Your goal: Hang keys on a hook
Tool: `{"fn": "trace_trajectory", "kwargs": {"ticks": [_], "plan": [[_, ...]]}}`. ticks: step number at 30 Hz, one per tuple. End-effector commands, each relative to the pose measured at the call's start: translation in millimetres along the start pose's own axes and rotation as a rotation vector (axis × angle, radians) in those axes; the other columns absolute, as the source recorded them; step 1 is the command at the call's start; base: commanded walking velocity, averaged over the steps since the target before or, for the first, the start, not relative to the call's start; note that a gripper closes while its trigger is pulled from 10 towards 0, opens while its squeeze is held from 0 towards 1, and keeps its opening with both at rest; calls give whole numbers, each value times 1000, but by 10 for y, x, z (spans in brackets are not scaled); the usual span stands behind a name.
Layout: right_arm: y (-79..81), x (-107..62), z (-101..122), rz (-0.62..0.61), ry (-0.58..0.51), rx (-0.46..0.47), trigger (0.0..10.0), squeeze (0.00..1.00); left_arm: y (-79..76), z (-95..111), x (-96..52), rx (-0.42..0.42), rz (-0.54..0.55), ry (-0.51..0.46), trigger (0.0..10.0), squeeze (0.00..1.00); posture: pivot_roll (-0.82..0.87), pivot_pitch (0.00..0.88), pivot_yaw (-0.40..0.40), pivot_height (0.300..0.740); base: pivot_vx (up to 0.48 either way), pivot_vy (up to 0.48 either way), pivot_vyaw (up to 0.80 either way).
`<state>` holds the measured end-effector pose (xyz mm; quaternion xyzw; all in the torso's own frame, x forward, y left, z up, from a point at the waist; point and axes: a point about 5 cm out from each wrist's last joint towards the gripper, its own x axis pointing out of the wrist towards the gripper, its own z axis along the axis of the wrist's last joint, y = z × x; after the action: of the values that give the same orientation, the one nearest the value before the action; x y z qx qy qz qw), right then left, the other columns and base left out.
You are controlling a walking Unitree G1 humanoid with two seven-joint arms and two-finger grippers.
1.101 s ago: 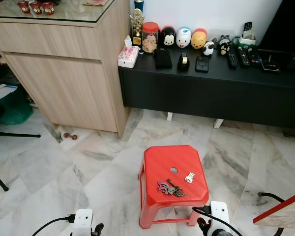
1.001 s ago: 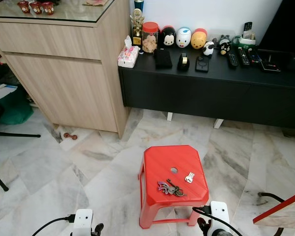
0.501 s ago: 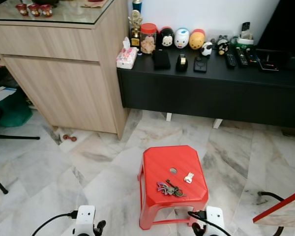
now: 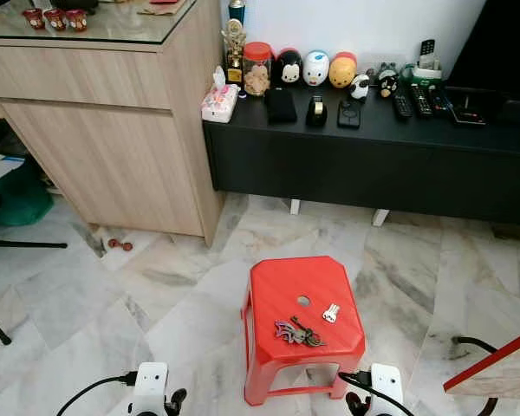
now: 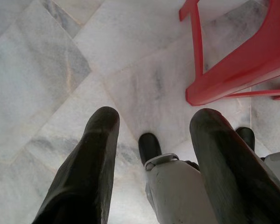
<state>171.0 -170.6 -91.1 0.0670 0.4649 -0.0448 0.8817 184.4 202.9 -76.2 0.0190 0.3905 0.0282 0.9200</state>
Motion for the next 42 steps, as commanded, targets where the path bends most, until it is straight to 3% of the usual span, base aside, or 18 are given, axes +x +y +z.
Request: {"fn": "trace_trajectory", "kwargs": {"ticks": [1,11,16,18,21,23,27,32,36,39,42], "plan": [[-2,-5,-30,-3,6,13,10000,0,-29,-78,-15,-6,-4,38,10000,0,-17,64,-24,740,0,0,0],[-4,-4,-5,-9,-15,24,10000,0,-38,-11,0,4,6,0,10000,0,-18,70,-21,740,0,0,0],[-73,10,204,-21,-109,56,10000,0,34,162,29,-20,46,-83,10000,0,-19,73,-21,740,0,0,0],[-178,10,414,-20,-186,51,10000,0,104,337,50,-49,69,-161,10000,0,-21,76,-21,740,0,0,0],[-205,5,576,-18,-257,63,10000,0,155,487,59,-59,84,-231,10000,0,-17,78,-22,740,0,0,0],[-183,-3,750,8,-331,49,10000,0,189,726,49,-56,82,-361,10000,0,-30,79,-23,740,0,0,0],[-156,-19,854,29,-396,43,10000,0,203,914,8,-69,74,-489,10000,0,-29,82,-26,740,0,0,0],[-161,-53,939,35,-476,51,10000,0,170,995,-62,-79,45,-593,10000,0,-38,88,-29,740,0,0,0],[-130,-97,1011,81,-558,13,10000,0,70,997,-149,-72,8,-667,10000,0,-43,90,-30,740,0,0,0],[-89,-121,1041,119,-587,-75,10000,0,24,1045,-181,-82,-4,-703,10000,0,-42,86,-34,740,0,0,0],[-86,-130,1091,126,-605,-67,10000,0,23,1112,-184,-88,-7,-721,10000,0,-43,78,-36,740,0,0,0]]}}
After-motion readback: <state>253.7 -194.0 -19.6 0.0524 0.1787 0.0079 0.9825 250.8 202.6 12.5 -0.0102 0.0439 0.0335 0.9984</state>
